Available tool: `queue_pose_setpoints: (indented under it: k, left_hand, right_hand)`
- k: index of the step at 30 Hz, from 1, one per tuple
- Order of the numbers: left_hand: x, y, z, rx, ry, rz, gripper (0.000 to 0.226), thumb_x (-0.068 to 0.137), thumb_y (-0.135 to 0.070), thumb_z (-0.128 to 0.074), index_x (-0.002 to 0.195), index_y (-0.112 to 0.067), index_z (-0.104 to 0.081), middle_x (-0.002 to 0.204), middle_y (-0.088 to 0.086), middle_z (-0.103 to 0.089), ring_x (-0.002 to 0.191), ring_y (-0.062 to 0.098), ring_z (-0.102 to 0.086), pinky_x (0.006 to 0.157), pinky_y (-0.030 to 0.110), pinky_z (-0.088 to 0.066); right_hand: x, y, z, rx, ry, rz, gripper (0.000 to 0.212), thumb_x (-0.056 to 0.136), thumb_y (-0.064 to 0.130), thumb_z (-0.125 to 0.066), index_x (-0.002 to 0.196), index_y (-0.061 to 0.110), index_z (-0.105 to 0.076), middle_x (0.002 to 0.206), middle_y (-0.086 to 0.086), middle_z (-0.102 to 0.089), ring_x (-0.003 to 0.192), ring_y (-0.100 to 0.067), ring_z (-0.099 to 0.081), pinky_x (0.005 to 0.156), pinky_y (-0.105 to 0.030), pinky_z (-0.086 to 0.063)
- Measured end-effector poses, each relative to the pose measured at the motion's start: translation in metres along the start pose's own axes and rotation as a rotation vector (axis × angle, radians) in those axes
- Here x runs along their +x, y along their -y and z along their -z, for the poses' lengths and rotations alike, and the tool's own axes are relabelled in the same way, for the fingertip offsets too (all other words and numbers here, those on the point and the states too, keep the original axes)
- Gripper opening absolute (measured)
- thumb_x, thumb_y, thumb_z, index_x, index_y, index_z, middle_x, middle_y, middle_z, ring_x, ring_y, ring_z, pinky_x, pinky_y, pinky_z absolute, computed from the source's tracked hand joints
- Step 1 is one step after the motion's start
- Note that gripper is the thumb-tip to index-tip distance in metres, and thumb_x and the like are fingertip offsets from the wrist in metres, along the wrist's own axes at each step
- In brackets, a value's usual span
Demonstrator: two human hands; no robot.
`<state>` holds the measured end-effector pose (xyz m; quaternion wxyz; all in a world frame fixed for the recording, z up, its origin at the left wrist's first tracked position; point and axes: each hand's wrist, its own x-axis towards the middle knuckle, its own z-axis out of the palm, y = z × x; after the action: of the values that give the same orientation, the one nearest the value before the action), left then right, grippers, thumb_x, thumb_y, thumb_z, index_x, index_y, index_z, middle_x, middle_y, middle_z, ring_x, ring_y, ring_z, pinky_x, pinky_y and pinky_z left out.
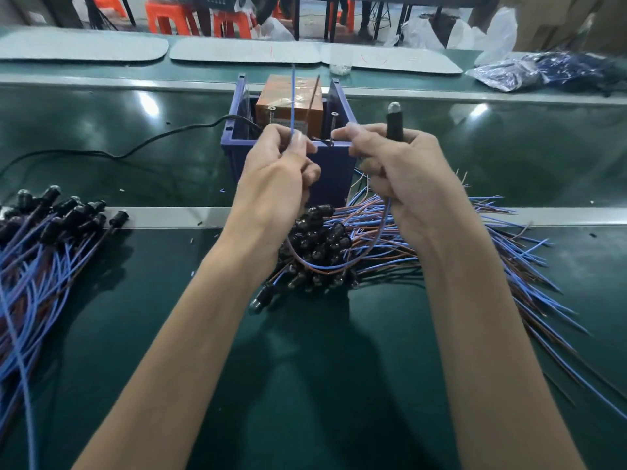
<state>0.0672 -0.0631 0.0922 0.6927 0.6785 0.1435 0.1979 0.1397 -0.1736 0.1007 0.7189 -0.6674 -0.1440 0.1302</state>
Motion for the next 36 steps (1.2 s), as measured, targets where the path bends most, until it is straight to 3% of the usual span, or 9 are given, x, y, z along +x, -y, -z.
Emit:
queue_pose_setpoints:
  k: [3,7,9,14,17,22,30,33,36]
  left_hand:
    - [-0.003,0.004,-0.009,-0.008,-0.025,-0.029,0.03,0.102,-0.018,-0.043,0.074,-0.02,-0.055,0.061,-0.006,-0.04,0.046,0.004,-0.031,0.045,0.019,-0.026]
    - [-0.004,0.005,-0.013,-0.021,-0.09,0.003,0.03,0.098,-0.02,-0.052,0.07,-0.023,-0.063,0.048,-0.017,-0.045,0.057,0.005,-0.038,0.057,0.025,-0.03]
    - [-0.004,0.005,-0.013,-0.062,-0.114,0.03,0.03,0.097,-0.019,-0.053,0.07,-0.023,-0.066,0.046,-0.018,-0.043,0.055,0.004,-0.037,0.054,0.022,-0.03]
    - [-0.004,0.003,-0.012,-0.157,-0.161,0.035,0.036,0.1,-0.017,-0.045,0.077,-0.02,-0.071,0.053,-0.01,-0.032,0.047,0.005,-0.027,0.046,0.018,-0.025]
    - [-0.006,0.001,-0.015,-0.168,-0.201,0.009,0.038,0.101,-0.017,-0.044,0.074,-0.024,-0.07,0.048,-0.017,-0.046,0.05,0.002,-0.038,0.055,0.02,-0.03]
    - [-0.009,0.0,-0.018,-0.127,-0.179,-0.012,0.028,0.101,-0.021,-0.047,0.086,-0.029,-0.069,0.058,-0.024,-0.061,0.056,-0.013,-0.051,0.065,0.012,-0.039]
    - [-0.011,-0.002,-0.021,-0.25,-0.153,0.062,0.023,0.099,-0.025,-0.049,0.094,-0.029,-0.071,0.085,-0.02,-0.07,0.07,-0.01,-0.055,0.062,0.006,-0.041]
    - [-0.012,-0.002,-0.021,-0.27,-0.136,0.092,0.025,0.099,-0.026,-0.048,0.088,-0.031,-0.07,0.082,-0.017,-0.072,0.069,-0.007,-0.058,0.068,0.018,-0.038]
    - [-0.012,-0.004,-0.02,-0.348,-0.148,0.06,0.025,0.1,-0.022,-0.047,0.09,-0.027,-0.07,0.076,-0.012,-0.072,0.06,-0.006,-0.059,0.059,0.013,-0.044]
  right_hand:
    - [0.001,-0.003,-0.002,-0.08,-0.018,0.054,0.014,0.093,0.018,-0.061,0.092,0.012,-0.074,0.05,0.012,-0.035,0.045,-0.004,-0.024,0.041,-0.012,-0.023]
    - [-0.001,0.001,-0.002,-0.143,-0.022,-0.012,0.049,0.098,0.056,-0.032,0.093,0.028,-0.072,0.065,0.001,-0.03,0.047,-0.005,-0.026,0.042,-0.017,-0.022]
    - [0.0,0.002,-0.001,-0.188,-0.032,-0.045,0.059,0.096,0.061,-0.029,0.088,0.024,-0.074,0.061,0.0,-0.029,0.041,-0.003,-0.028,0.04,-0.015,-0.024]
    - [-0.004,-0.001,-0.004,-0.167,0.075,0.002,0.033,0.093,0.038,-0.059,0.093,0.009,-0.077,0.062,-0.006,-0.023,0.048,-0.01,-0.018,0.041,-0.017,-0.018]
    - [-0.007,0.0,-0.006,-0.187,0.131,-0.014,0.027,0.09,0.033,-0.064,0.095,0.01,-0.076,0.072,-0.02,-0.05,0.05,-0.006,-0.03,0.041,-0.014,-0.022]
    - [-0.009,0.0,-0.011,-0.08,0.157,-0.073,0.01,0.087,0.022,-0.068,0.082,0.015,-0.072,0.076,0.003,-0.065,0.059,0.0,-0.052,0.04,-0.007,-0.029]
    - [-0.008,-0.001,-0.01,0.003,0.21,-0.068,0.007,0.086,0.015,-0.067,0.079,0.016,-0.069,0.062,0.006,-0.063,0.061,-0.001,-0.058,0.038,-0.008,-0.028]
    - [-0.01,0.0,-0.009,-0.008,0.27,-0.055,0.011,0.087,0.013,-0.066,0.078,0.017,-0.066,0.059,0.011,-0.064,0.057,0.003,-0.057,0.039,-0.007,-0.031]
    - [-0.013,0.003,-0.011,0.048,0.312,-0.076,0.017,0.091,0.008,-0.061,0.076,0.015,-0.062,0.064,0.007,-0.068,0.06,0.001,-0.064,0.039,-0.006,-0.035]
